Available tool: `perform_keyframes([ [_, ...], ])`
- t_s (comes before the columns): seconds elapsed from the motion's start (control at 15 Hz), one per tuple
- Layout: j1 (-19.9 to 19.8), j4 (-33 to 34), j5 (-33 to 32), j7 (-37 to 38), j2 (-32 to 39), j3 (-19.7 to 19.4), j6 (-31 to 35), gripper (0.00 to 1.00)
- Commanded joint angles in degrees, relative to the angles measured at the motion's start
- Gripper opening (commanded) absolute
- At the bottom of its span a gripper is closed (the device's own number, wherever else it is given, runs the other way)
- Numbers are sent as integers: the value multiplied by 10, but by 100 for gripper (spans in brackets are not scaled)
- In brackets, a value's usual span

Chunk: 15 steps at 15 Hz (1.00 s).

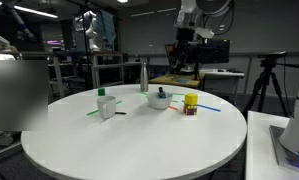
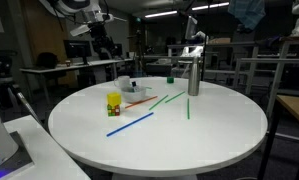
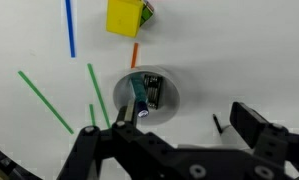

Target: Put the bottle in the bowl on the table

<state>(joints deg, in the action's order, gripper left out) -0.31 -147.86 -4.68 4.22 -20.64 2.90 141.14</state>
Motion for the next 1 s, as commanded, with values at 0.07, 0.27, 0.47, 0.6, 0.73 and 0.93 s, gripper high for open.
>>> perform_keyframes([
  [0.07,-25,31,-54,45,61,15,74,100],
  [0.27,-44,55,-104,85,98,21,98,100],
  [0.47,-58,86,-161,137,139,22,99,100],
  [0.6,-56,110,-191,172,171,18,97,100],
  [0.73,-45,135,-211,203,206,12,90,100],
  [0.93,-25,169,-223,232,255,0,83,100],
])
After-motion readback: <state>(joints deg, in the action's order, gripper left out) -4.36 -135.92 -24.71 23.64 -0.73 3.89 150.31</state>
